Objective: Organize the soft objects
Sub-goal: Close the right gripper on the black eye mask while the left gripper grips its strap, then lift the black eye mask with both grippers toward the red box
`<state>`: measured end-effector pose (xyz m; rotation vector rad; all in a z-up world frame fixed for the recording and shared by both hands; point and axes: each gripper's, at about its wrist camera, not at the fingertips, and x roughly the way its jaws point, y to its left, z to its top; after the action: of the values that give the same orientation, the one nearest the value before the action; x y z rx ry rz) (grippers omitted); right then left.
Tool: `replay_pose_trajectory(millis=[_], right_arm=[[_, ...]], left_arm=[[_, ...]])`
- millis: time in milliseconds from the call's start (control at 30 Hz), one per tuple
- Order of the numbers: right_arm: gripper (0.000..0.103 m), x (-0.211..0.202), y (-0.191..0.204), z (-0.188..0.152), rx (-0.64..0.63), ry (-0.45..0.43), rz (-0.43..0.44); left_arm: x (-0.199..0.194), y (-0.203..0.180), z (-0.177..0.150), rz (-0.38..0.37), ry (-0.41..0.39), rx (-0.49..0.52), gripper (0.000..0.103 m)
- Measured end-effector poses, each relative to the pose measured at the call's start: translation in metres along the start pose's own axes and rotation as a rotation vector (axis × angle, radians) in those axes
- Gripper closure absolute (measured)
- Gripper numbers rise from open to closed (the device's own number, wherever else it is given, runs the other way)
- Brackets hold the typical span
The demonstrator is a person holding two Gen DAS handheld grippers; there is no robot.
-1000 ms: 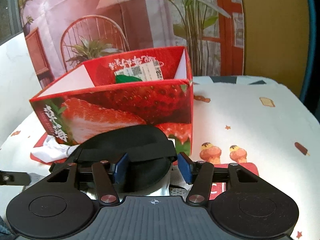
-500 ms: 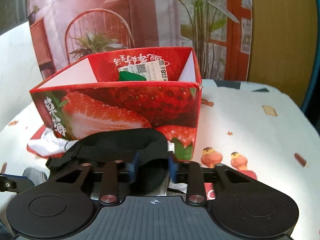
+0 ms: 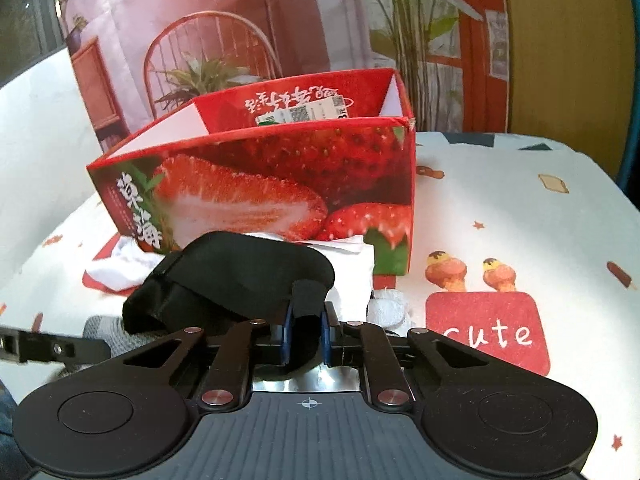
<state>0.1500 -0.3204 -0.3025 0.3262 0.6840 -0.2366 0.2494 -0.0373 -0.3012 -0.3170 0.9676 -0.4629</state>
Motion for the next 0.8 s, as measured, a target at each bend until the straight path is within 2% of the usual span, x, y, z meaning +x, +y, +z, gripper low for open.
replay_pose_trajectory(millis=[200, 400, 500, 600, 800], right_arm=[[0.09, 0.003, 0.008, -0.008, -0.077, -0.004, -0.028], [0.089, 0.005, 0.005, -0.009, -0.076, -0.009, -0.019], [0.089, 0.005, 0.006, -0.01, -0.075, -0.012, -0.019], [0.089, 0.005, 0.005, -0.011, -0.067, -0.018, -0.015], [0.089, 0.005, 0.004, -0.012, -0.064, -0.021, -0.011]], left_arm=[[-0.002, 0.001, 0.002, 0.006, -0.005, -0.002, 0.034], [-0.007, 0.009, 0.017, 0.014, -0.024, -0.031, 0.035], [-0.008, 0.013, 0.035, 0.018, -0.044, -0.045, 0.039], [-0.004, 0.013, 0.05, -0.005, -0.051, -0.054, 0.049], [0.023, 0.011, 0.052, 0.002, -0.028, -0.114, 0.051]])
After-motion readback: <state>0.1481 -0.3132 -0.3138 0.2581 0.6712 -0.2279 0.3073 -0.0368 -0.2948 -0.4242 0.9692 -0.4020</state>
